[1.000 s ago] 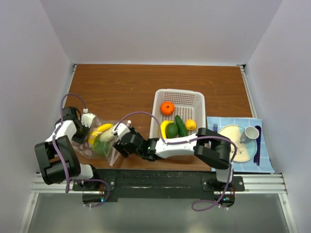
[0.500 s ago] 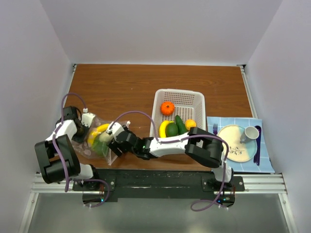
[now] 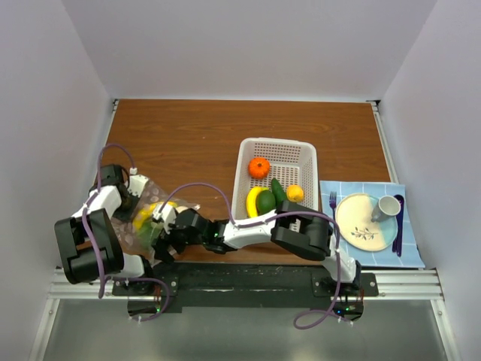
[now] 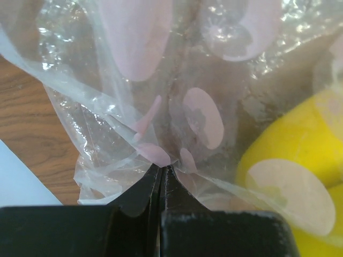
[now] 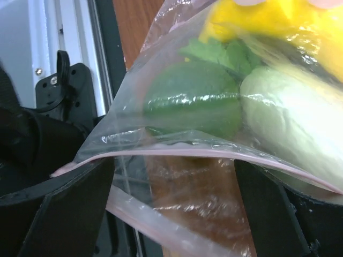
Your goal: Open the zip-top bag and remove the fake food
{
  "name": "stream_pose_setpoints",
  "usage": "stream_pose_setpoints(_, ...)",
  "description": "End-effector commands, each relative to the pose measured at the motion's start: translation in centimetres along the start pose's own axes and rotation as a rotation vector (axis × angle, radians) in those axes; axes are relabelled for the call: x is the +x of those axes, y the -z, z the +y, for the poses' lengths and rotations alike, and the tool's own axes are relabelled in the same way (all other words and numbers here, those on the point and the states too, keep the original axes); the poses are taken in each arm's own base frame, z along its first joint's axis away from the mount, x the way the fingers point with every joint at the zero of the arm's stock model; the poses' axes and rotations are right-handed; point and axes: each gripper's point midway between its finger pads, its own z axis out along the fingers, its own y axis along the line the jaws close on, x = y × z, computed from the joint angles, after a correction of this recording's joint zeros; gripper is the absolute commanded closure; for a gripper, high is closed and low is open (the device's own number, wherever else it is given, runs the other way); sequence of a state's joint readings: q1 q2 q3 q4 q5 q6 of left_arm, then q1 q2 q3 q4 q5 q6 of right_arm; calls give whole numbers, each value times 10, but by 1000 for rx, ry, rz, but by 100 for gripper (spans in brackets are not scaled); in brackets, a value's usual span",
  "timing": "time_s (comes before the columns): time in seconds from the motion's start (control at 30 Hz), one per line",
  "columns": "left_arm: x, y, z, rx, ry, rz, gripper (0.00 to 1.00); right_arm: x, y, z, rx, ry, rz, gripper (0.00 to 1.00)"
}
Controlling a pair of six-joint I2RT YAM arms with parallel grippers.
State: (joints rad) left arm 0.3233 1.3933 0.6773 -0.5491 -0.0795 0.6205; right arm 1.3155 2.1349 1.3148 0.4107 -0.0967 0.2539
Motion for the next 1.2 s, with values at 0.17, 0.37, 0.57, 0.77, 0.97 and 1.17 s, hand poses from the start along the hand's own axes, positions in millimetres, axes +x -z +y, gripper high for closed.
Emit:
stream_pose_setpoints(0.17, -2, 3, -25, 38, -2, -2, 100, -27, -26, -1, 78, -19, -109, 1)
stream_pose_setpoints(0.37, 0, 7, -22, 15, -21, 4, 100, -41, -13, -55, 359, -20, -148, 1)
stream_pose_setpoints(0.57, 0, 7, -24, 28, -28, 4, 100, -55, 5, -79, 414, -36, -197, 1)
stream_pose_setpoints(0.77, 9, 10, -48, 146, -55, 33, 100, -48, -17, -69, 363, -73, -178, 2)
stream_pose_setpoints(0.97, 17, 8, -64, 217, -124, 61, 100, -59, -22, -56, 302, -77, -195, 5)
stream_pose_setpoints(1.17, 15, 8, -78, 262, -151, 66, 100, -54, -27, -52, 285, -72, -176, 6)
